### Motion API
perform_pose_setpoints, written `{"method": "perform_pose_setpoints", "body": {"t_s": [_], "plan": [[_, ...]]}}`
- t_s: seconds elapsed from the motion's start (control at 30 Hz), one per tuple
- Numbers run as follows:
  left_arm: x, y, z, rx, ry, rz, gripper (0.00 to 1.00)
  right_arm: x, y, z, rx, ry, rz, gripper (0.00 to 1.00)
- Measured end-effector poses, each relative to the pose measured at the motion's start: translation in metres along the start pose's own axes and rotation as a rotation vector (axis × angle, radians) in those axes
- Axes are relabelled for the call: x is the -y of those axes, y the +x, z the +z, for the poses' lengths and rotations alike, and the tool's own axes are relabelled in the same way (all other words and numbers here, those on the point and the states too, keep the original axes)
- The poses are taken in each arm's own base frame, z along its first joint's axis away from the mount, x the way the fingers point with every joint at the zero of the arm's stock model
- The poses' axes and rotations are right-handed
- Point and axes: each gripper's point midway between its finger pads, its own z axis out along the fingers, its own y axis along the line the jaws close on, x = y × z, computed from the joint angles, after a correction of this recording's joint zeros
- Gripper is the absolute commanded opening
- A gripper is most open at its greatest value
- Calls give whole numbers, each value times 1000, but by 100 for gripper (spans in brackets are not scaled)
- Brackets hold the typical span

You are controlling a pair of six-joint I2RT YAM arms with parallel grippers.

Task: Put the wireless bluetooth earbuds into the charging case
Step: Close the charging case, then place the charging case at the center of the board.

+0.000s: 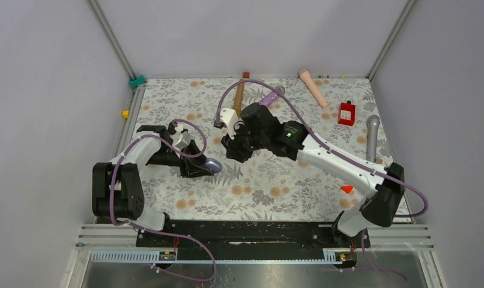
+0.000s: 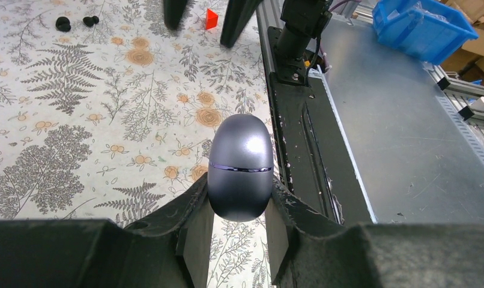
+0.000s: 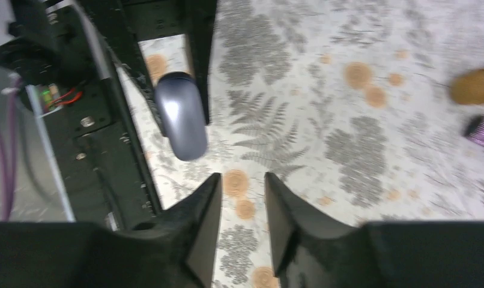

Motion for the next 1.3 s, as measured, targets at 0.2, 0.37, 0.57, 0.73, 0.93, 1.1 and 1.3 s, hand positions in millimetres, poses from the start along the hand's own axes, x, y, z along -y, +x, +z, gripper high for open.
{"method": "perform_pose_setpoints", "body": {"t_s": [0.2, 0.37, 0.57, 0.73, 0.93, 1.1, 1.3], "plan": [[-21, 5, 0, 0, 3, -62, 0, 51, 1, -56, 54, 235, -65, 75], [-40, 7, -1, -3, 3, -103, 0, 89, 25, -119, 118, 443, -57, 87], [-53, 2, -8, 11, -29, -95, 0, 106, 43, -154, 173, 572, -46, 89], [-58, 1, -15, 18, -57, -59, 0, 111, 46, -151, 181, 585, -40, 89], [-58, -12, -17, 14, -65, 58, 0, 116, 48, -146, 189, 592, -30, 89], [-63, -46, -22, 7, -81, 184, 0, 121, 55, -146, 177, 602, -15, 90], [-65, -55, -26, -75, -71, 167, 0, 122, 59, -147, 176, 606, -5, 90]]}}
